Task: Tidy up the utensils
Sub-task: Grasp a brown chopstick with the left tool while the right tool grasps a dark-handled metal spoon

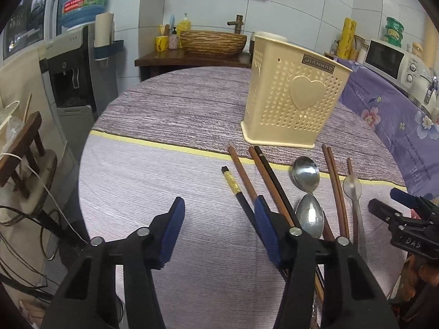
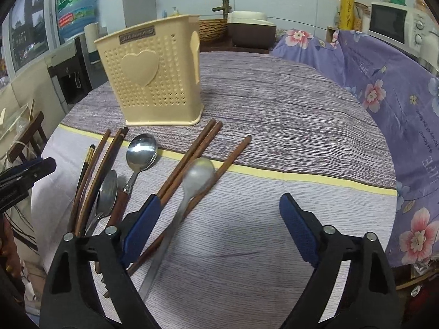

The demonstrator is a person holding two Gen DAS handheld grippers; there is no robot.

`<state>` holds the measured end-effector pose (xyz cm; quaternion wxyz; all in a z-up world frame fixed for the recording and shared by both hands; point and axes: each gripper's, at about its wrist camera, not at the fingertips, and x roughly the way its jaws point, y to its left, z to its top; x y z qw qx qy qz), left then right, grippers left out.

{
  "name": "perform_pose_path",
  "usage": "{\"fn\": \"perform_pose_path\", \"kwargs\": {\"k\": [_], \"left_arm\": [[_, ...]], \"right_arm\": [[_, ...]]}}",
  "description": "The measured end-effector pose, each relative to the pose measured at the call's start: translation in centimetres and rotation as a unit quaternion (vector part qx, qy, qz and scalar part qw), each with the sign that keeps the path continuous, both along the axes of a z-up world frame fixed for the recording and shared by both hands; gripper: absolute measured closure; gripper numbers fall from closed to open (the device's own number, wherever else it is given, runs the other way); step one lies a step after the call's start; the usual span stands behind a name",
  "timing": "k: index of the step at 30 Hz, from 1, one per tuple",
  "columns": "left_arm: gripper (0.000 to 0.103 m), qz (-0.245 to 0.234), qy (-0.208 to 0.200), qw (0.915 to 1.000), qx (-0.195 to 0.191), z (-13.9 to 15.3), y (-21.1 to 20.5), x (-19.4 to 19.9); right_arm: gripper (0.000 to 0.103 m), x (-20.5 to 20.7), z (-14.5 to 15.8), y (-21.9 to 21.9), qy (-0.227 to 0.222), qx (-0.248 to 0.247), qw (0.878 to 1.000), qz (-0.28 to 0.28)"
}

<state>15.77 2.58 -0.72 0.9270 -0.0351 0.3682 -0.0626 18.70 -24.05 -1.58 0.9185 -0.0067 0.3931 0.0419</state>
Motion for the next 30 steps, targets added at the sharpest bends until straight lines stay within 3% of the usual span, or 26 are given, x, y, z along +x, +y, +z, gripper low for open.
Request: {"fn": "perform_pose_path", "kwargs": {"k": [5, 11, 15, 22, 30], "left_arm": [[0.057, -0.004, 0.005, 1.0, 0.002, 0.1, -0.1, 1.0], [0.062, -0.016, 0.036, 0.9991, -0.013, -0.1, -0.3, 3.6], [0.069, -0.029, 0.048, 0.9983, 0.015, -0.1, -1.9, 6.1], [0.076, -0.04, 0.093, 0.9944, 0.031, -1.0, -3.3, 10.1], [0.081, -0.041, 0.113, 0.9922, 0.034, -1.9, -3.7, 10.6]], "right_arm": [[0.026, 1.0, -0.8, 0.9, 0.014, -0.008, 1.0, 0.0], [0.027, 1.4, -0.9, 1.1, 0.011, -0.007, 1.0, -0.006], [0.027, 1.5, -0.8, 1.0, 0.008, -0.006, 1.0, -0.008], [0.027, 1.7, -0.7, 0.8, 0.006, -0.005, 1.0, -0.01], [0.027, 2.9, 0.6, 2.0, -0.004, 0.01, 1.0, 0.026]]}}
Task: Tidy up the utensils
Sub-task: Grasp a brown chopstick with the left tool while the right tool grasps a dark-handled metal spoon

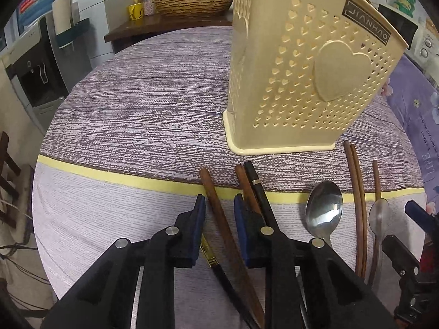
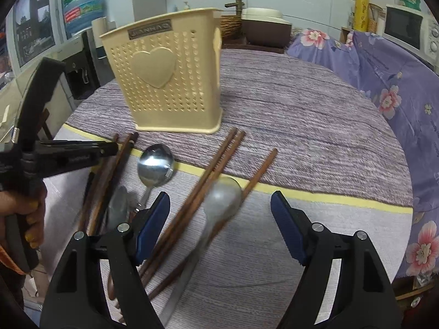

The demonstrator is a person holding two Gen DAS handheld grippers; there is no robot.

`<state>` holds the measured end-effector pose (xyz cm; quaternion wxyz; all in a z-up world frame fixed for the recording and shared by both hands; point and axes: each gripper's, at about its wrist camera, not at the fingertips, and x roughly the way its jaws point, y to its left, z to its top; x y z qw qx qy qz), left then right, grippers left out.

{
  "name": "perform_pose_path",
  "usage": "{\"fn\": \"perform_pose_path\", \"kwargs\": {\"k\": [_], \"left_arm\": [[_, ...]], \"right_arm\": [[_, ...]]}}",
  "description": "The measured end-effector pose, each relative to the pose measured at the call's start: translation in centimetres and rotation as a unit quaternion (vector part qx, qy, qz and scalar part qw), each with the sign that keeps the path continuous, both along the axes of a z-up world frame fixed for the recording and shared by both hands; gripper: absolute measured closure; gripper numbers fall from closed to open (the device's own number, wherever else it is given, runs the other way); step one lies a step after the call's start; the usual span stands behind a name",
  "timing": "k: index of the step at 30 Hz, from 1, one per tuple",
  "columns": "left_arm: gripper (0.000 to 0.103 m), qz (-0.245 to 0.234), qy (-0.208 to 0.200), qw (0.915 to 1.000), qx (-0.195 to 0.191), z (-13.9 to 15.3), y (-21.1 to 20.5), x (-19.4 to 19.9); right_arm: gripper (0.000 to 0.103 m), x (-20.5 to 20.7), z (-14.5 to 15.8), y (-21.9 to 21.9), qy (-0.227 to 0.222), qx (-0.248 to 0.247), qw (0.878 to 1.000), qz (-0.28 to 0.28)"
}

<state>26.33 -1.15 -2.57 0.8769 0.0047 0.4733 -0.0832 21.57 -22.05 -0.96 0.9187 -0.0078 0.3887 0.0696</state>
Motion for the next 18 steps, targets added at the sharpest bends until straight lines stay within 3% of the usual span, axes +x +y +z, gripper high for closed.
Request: {"fn": "perform_pose_path", "kwargs": {"k": [7, 11, 15, 18], "left_arm": [[0.081, -0.005, 0.002, 1.0, 0.003, -0.1, -0.1, -0.3], [0.084, -0.011, 0.001, 0.9999, 0.009, -0.1, -0.7, 0.2], [0.089, -0.01, 0.001, 0.9999, -0.002, -0.1, -0.1, -0.1], [0.089, -0.011, 0.004, 0.9999, -0.012, -0.2, 0.5, -0.3]], "right_arm": [[0.027, 0.4, -0.3, -0.5, 0.009, -0.005, 1.0, -0.025], [0.027, 0.8, 0.0, 1.5, 0.004, -0.016, 1.0, 0.002], [0.029, 2.8, 0.2, 3.6, 0.034, 0.019, 0.998, 0.041], [0.029, 4.0, -0.1, 5.7, 0.046, 0.013, 0.997, 0.057]]}}
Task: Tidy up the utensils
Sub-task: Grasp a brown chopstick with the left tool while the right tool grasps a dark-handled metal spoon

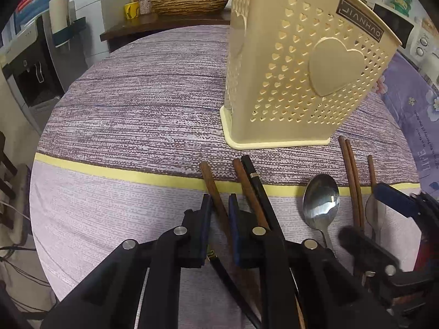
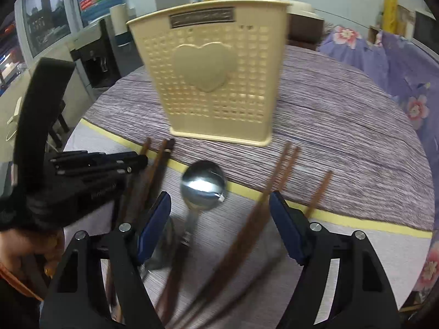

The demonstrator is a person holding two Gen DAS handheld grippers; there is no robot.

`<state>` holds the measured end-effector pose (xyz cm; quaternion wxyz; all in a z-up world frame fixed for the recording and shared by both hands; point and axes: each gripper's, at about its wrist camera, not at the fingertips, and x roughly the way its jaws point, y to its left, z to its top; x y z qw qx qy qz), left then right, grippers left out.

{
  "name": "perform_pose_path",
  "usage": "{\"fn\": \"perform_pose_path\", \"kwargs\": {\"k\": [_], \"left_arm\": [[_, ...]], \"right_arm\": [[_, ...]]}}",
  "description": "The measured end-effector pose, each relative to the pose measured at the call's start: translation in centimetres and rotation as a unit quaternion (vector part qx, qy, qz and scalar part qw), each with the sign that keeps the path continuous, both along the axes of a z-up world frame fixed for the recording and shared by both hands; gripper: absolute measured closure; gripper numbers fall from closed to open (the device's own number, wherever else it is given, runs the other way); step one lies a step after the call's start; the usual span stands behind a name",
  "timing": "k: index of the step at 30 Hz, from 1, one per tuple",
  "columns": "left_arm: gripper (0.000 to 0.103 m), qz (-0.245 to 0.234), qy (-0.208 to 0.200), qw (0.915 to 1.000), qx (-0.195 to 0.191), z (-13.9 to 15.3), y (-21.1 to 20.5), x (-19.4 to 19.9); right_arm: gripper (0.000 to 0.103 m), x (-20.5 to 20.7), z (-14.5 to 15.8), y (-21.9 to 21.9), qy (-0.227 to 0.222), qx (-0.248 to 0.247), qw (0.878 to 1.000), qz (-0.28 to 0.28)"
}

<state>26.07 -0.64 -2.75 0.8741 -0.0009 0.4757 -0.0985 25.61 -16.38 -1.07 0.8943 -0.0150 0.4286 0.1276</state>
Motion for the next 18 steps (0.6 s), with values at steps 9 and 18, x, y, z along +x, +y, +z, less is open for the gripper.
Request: {"fn": "perform_pose_path", "kwargs": {"k": [9, 18], "left_arm": [[0.09, -0.011, 0.023, 0.9985, -0.048, -0.1, 1.4, 1.3], [0.09, -0.014, 0.026, 0.9985, -0.046, 0.0, 1.4, 2.1]], "right_arm": [[0.034, 1.8, -2.0, 2.1, 0.03, -0.044, 0.999, 0.002], [0.039, 2.3, -2.5, 2.0, 0.036, -0.051, 0.998, -0.007]]}}
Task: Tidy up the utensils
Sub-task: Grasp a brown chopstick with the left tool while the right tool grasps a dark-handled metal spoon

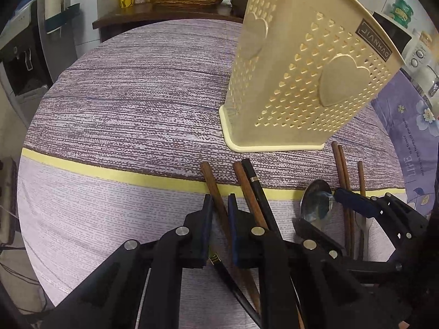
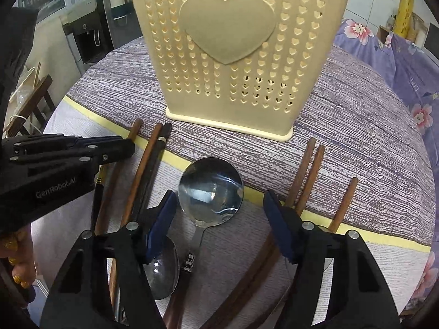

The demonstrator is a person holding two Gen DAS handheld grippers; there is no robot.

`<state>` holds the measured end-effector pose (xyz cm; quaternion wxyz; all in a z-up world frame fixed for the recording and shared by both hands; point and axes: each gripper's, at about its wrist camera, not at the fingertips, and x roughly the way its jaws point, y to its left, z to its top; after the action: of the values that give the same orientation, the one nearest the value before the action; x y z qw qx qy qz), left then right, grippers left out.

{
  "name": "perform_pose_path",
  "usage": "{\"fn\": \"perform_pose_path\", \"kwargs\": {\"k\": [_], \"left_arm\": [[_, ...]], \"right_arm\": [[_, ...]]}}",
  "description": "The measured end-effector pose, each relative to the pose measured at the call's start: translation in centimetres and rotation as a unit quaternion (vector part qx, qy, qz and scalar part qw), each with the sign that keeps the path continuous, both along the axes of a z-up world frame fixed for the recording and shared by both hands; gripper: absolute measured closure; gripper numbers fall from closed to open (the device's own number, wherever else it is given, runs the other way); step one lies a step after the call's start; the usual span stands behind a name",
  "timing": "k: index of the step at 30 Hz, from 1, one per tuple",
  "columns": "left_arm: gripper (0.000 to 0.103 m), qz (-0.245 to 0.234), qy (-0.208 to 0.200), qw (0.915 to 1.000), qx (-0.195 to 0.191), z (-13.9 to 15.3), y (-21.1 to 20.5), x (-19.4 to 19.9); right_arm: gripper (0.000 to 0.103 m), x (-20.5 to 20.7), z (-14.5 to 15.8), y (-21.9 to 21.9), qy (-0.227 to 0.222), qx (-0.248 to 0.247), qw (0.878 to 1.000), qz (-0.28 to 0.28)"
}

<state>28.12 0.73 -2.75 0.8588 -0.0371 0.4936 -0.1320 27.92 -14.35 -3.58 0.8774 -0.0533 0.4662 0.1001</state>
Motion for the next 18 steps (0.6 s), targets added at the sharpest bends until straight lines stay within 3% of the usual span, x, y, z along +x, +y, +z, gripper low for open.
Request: {"fn": "perform_pose_path", "kwargs": {"k": [11, 13, 14, 18], "left_arm": [[0.09, -0.004, -0.004, 0.9987, 0.051, 0.1, -1.8, 0.1], [0.09, -0.005, -0.005, 0.9981, 0.06, 0.1, -2.0, 0.1], [0.09, -0.006, -0.006, 0.9978, 0.065, 0.1, -2.2, 0.2], [0.091, 0.004, -0.007, 0.9982, 0.06, 0.1, -1.9, 0.6]], "right_arm": [[0.044, -0.8, 0.1, -0.4, -0.004, 0.004, 1.0, -0.024], [0.055, -0.8, 0.1, 0.0, -0.011, 0.005, 1.0, -0.022], [0.055, -0.8, 0.1, 0.0, -0.012, 0.006, 1.0, -0.023], [0.055, -0.8, 0.1, -0.1, -0.015, 0.014, 0.999, -0.024]]}}
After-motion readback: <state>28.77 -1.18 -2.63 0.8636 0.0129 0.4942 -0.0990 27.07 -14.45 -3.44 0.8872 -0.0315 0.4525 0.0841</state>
